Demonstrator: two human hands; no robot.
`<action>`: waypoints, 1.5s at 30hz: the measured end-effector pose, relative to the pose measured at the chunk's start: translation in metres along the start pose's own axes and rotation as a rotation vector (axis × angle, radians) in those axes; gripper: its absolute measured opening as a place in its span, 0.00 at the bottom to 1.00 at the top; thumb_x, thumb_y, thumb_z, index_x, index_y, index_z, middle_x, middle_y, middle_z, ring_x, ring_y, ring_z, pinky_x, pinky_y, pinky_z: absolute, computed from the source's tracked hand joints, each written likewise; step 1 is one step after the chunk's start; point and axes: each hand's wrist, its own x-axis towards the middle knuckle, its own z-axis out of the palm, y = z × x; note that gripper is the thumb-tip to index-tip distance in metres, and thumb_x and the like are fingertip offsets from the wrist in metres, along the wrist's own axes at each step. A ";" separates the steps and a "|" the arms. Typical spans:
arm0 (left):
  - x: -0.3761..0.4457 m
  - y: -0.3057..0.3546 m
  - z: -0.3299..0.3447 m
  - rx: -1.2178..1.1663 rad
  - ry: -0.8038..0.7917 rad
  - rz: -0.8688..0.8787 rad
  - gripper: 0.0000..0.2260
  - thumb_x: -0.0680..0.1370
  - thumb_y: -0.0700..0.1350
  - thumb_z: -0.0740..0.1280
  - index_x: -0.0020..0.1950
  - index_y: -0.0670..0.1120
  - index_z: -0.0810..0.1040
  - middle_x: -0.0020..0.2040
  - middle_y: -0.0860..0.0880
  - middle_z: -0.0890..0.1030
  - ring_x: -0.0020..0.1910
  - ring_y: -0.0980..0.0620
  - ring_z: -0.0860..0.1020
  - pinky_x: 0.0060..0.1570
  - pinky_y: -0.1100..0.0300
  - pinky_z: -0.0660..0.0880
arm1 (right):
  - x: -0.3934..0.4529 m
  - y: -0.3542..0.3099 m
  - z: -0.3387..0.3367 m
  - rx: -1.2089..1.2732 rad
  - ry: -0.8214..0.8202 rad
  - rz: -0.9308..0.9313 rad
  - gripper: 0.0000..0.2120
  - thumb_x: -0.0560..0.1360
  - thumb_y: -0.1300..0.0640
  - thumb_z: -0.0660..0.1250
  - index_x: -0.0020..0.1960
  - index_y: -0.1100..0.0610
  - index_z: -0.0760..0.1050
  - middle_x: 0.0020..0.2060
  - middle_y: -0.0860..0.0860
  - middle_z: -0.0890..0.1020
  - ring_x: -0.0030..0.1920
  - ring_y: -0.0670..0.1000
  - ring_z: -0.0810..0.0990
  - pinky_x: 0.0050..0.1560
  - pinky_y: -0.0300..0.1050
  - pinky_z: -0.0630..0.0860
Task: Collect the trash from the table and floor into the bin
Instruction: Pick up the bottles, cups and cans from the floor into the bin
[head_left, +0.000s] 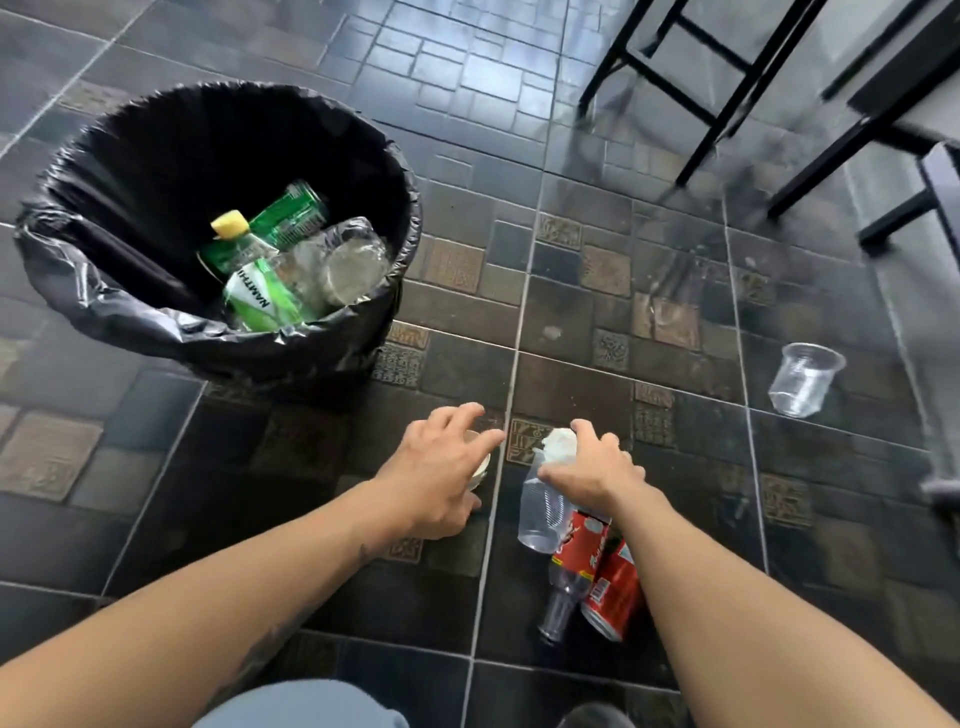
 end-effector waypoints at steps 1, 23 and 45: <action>-0.001 -0.001 0.004 0.008 0.008 -0.004 0.33 0.77 0.51 0.70 0.79 0.54 0.61 0.80 0.46 0.57 0.76 0.42 0.60 0.72 0.45 0.65 | 0.003 -0.003 0.003 -0.007 -0.002 -0.007 0.41 0.67 0.37 0.66 0.76 0.45 0.56 0.70 0.58 0.67 0.68 0.64 0.70 0.66 0.59 0.65; -0.079 -0.005 -0.117 -0.365 0.706 0.150 0.25 0.71 0.44 0.68 0.69 0.49 0.77 0.65 0.48 0.76 0.62 0.47 0.77 0.57 0.50 0.79 | -0.016 -0.106 -0.107 0.427 0.701 -0.522 0.18 0.73 0.52 0.73 0.62 0.53 0.78 0.55 0.54 0.80 0.53 0.57 0.80 0.53 0.48 0.75; -0.111 -0.166 -0.160 -0.315 0.649 -0.544 0.29 0.69 0.47 0.62 0.71 0.47 0.77 0.71 0.43 0.72 0.68 0.39 0.72 0.71 0.47 0.67 | -0.095 -0.245 -0.065 0.096 0.431 -1.024 0.21 0.73 0.44 0.65 0.65 0.48 0.74 0.59 0.47 0.77 0.59 0.52 0.72 0.63 0.50 0.69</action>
